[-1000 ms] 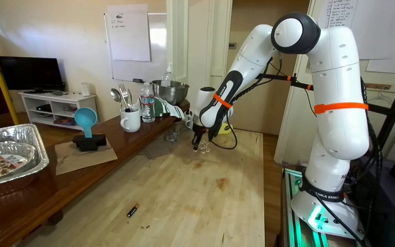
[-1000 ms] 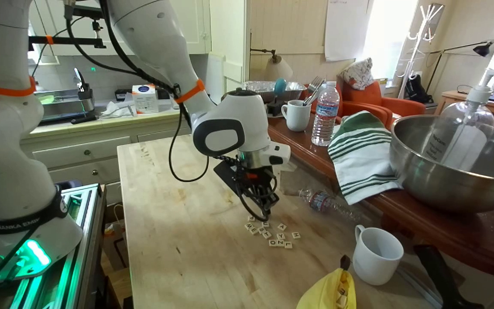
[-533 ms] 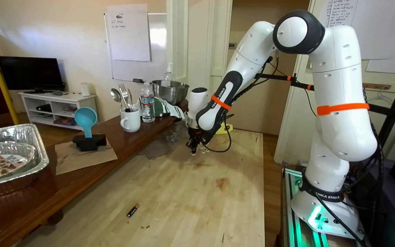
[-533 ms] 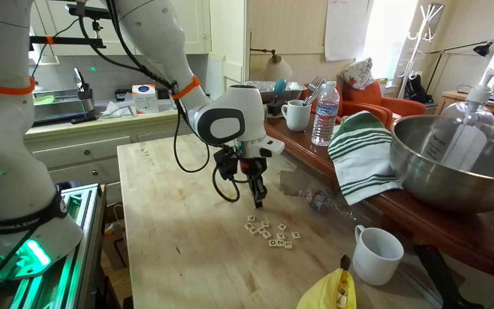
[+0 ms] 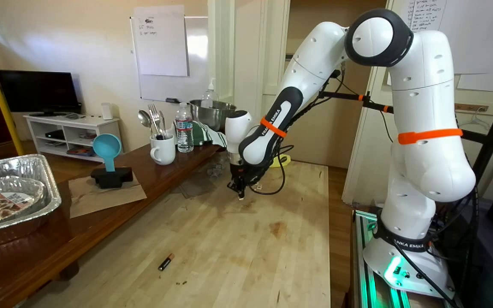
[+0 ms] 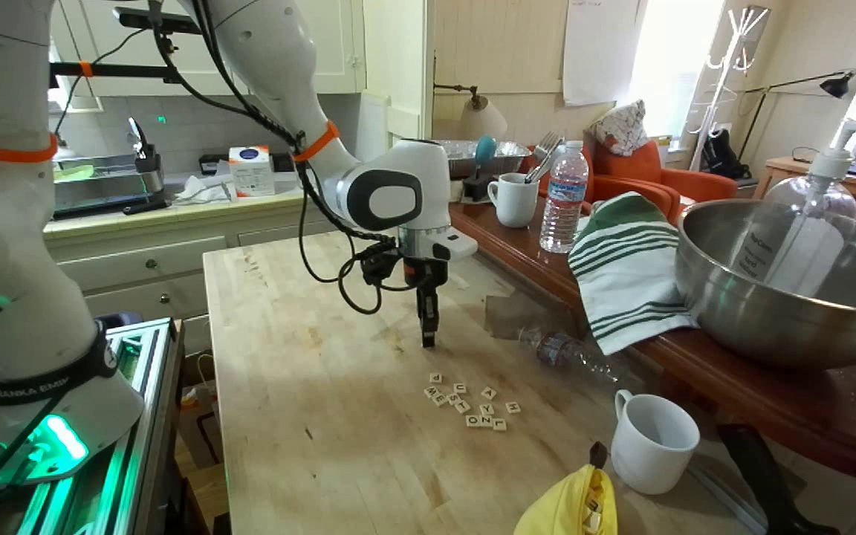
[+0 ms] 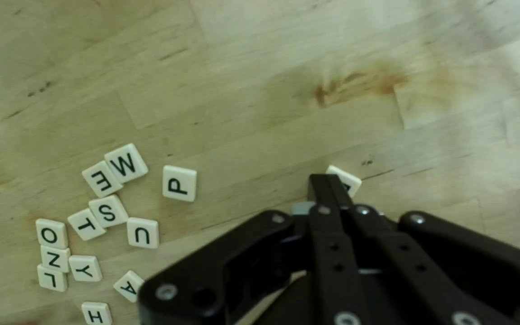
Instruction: Move the letter pieces on the table
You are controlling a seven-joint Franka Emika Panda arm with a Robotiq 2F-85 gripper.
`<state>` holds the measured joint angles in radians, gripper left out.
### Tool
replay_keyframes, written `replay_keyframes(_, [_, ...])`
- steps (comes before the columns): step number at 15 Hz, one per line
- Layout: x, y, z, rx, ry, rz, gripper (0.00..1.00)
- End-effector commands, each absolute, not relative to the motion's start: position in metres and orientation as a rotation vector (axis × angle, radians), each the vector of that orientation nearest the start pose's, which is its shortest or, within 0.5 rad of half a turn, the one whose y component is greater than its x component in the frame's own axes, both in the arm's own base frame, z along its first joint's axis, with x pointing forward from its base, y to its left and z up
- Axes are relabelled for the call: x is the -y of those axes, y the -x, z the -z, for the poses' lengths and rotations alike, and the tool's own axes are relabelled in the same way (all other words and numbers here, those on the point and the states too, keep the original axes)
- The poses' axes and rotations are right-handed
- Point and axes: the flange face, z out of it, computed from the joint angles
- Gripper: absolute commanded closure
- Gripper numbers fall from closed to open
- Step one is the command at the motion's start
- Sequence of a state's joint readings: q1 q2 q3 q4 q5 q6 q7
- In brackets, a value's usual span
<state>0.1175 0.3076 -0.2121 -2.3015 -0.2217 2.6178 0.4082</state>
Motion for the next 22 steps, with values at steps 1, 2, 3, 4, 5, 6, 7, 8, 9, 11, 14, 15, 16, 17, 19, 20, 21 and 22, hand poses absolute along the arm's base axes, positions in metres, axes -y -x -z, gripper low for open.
replay_keyframes(1, [0.031, -0.518, -0.198, -0.716, 3.245, -0.066, 1.0])
replay_keyframes(2, [0.03, -0.517, -0.198, -0.778, 3.233, -0.077, 1.0])
replay_keyframes(3, [0.028, -0.517, -0.198, -0.832, 3.218, -0.077, 1.0])
replay_keyframes(4, [0.027, -0.516, -0.198, -0.873, 3.207, -0.084, 1.0])
replay_keyframes(5, [0.026, -0.517, -0.198, -0.908, 3.193, -0.086, 1.0])
replay_keyframes(6, [0.025, -0.517, -0.199, -0.943, 3.179, -0.087, 1.0])
replay_keyframes(7, [0.025, -0.518, -0.201, -0.965, 3.164, -0.076, 1.0])
replay_keyframes(8, [0.027, -0.52, -0.204, -0.989, 3.144, -0.064, 1.0])
replay_keyframes(9, [0.03, -0.521, -0.211, -0.974, 3.134, -0.046, 1.0])
replay_keyframes(11, [0.034, -0.521, -0.221, -0.937, 3.134, -0.011, 1.0])
replay_keyframes(14, [0.039, -0.52, -0.233, -0.888, 3.166, 0.032, 1.0])
replay_keyframes(15, [0.04, -0.521, -0.238, -0.87, 3.169, 0.047, 1.0])
replay_keyframes(16, [0.041, -0.521, -0.244, -0.868, 3.169, 0.066, 1.0])
replay_keyframes(17, [0.042, -0.521, -0.25, -0.867, 3.169, 0.089, 1.0])
replay_keyframes(19, [0.047, -0.522, -0.26, -0.846, 3.177, 0.121, 1.0])
replay_keyframes(20, [0.051, -0.524, -0.263, -0.818, 3.189, 0.132, 1.0])
replay_keyframes(21, [0.057, -0.525, -0.266, -0.8, 3.199, 0.15, 1.0])
replay_keyframes(22, [0.064, -0.527, -0.268, -0.799, 3.202, 0.158, 1.0])
